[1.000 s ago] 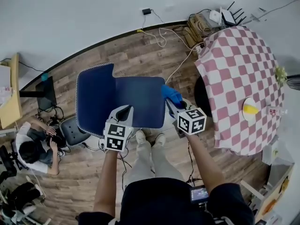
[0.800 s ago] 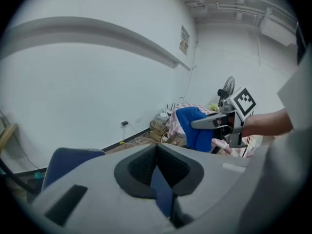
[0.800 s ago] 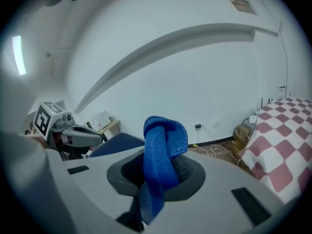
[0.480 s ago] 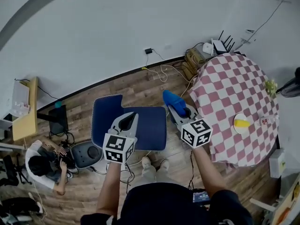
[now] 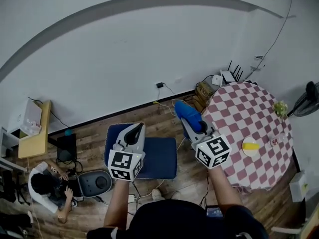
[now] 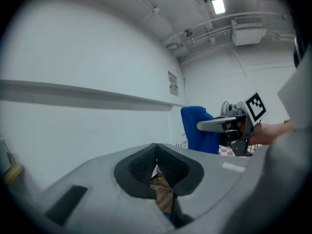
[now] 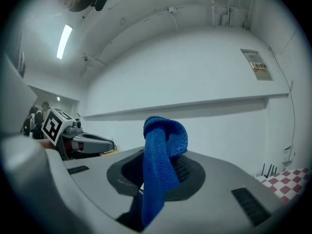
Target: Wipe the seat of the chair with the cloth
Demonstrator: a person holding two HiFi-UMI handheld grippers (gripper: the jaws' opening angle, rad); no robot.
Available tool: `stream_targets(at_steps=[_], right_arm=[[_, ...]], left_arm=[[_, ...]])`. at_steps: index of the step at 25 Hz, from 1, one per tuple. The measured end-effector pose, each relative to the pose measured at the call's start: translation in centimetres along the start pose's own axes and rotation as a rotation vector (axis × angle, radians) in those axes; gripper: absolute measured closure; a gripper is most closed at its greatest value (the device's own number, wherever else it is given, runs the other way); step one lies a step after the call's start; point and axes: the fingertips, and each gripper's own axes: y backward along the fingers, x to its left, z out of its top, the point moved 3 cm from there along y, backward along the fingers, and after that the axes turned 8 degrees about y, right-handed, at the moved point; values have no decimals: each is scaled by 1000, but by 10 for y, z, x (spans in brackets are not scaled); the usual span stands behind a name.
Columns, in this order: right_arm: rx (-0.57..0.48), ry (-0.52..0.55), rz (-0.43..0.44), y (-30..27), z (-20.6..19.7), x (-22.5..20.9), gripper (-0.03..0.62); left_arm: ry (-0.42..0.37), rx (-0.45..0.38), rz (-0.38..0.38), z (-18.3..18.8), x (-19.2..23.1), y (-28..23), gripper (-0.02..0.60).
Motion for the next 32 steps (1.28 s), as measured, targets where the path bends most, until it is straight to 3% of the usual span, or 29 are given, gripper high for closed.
stream_targets(at_steps=[4, 11, 32], right_arm=[[-50, 45, -18, 15, 25, -3, 533], [-86, 48, -18, 27, 33, 2, 533], [-62, 80, -38, 36, 29, 9, 534]], left_arm=[[-39, -54, 11, 25, -9, 12, 563], [-132, -96, 38, 48, -19, 29, 563], [-128, -141, 28, 59, -29, 36, 563]])
